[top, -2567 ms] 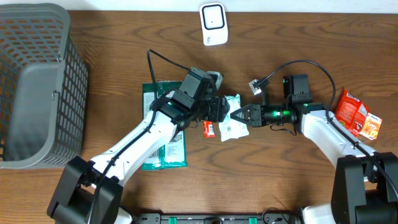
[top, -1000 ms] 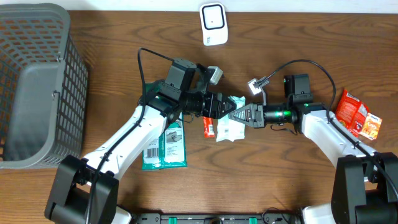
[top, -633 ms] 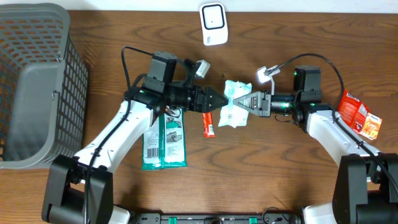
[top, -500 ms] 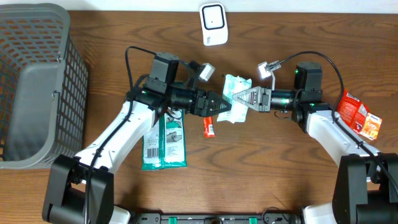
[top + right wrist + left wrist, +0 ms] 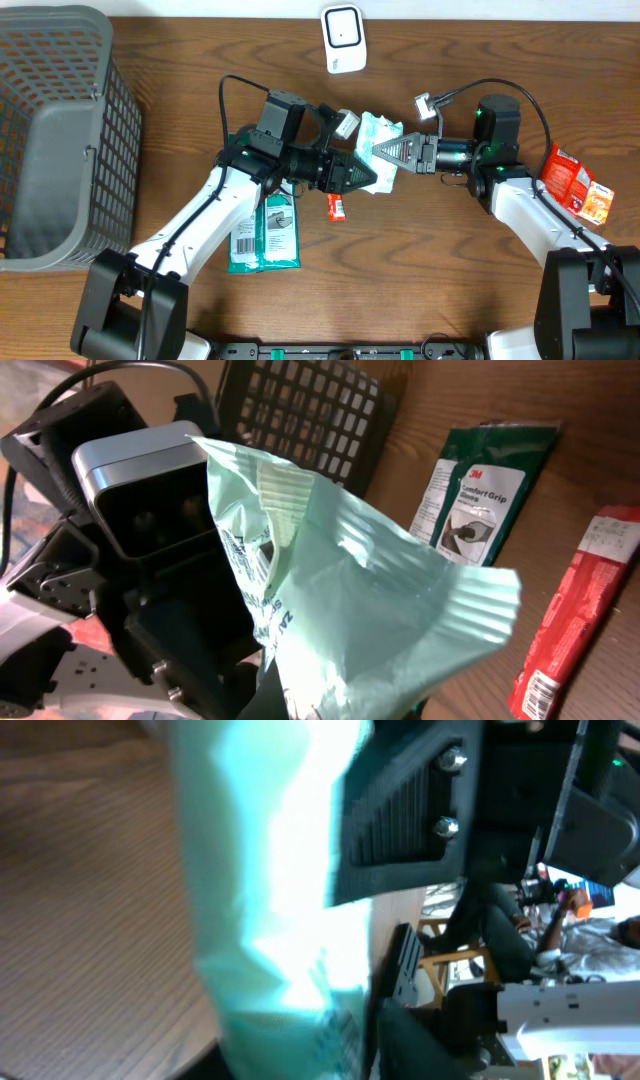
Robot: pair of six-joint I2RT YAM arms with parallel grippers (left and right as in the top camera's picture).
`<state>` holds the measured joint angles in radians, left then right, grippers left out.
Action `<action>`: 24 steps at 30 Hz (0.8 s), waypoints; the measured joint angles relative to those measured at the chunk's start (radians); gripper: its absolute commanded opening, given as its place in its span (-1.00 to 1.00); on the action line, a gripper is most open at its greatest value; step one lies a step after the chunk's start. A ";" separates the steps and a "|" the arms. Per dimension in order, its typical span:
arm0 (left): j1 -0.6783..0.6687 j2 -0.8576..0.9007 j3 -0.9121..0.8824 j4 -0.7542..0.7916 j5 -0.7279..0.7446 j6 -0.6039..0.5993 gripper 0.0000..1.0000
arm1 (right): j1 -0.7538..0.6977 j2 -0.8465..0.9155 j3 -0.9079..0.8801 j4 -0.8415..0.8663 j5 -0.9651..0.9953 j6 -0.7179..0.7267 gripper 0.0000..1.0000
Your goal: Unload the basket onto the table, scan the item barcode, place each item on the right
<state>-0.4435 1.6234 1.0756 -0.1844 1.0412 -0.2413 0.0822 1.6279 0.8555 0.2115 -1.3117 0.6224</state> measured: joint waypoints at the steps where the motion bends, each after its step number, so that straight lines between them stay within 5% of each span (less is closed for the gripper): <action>1: 0.000 0.000 0.000 -0.001 -0.002 -0.002 -0.63 | 0.000 0.000 0.000 0.002 -0.002 0.002 -0.71; 9: 0.000 0.000 0.000 -0.002 -0.012 0.003 -0.85 | 0.000 0.000 0.000 0.005 -0.006 0.010 -0.34; 24: 0.005 0.000 0.000 -0.011 0.058 0.003 -0.85 | 0.000 0.000 0.000 0.003 -0.100 -0.007 -0.60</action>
<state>-0.4385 1.6234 1.0756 -0.1955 1.0996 -0.2379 0.0826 1.6279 0.8555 0.2146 -1.4120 0.6155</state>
